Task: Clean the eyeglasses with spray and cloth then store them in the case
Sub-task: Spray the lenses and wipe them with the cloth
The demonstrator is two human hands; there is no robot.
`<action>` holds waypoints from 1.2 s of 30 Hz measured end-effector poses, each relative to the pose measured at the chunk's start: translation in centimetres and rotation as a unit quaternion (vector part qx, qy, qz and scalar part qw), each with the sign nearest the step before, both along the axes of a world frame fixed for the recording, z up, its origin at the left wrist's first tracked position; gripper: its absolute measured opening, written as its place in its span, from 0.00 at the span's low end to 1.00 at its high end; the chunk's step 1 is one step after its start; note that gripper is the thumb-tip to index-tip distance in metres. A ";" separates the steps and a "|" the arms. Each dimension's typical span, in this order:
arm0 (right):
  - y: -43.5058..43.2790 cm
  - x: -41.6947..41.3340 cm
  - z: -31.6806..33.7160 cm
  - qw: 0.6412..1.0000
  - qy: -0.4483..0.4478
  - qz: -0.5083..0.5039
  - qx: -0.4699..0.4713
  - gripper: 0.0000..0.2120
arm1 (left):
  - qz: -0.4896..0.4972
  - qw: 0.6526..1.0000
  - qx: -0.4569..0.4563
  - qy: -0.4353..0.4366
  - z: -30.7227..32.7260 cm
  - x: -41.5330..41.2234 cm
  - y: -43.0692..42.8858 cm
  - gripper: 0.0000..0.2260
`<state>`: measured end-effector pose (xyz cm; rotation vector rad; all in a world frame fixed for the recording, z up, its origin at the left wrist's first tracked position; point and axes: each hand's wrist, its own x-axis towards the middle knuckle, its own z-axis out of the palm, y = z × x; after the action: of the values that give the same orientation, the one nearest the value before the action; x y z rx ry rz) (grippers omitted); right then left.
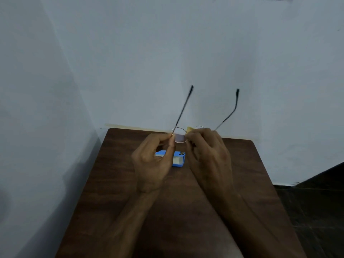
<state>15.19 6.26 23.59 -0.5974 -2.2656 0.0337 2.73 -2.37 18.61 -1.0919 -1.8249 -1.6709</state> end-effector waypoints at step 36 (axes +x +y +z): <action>0.5 2.4 0.4 0.972 0.168 0.115 -0.121 0.10 | -0.297 0.617 0.124 -0.718 2.7 6.1 1.3 0.05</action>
<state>17.64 6.78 23.98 -0.4145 -1.9995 0.4961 8.81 -1.10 21.29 0.0975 -1.7252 -3.7385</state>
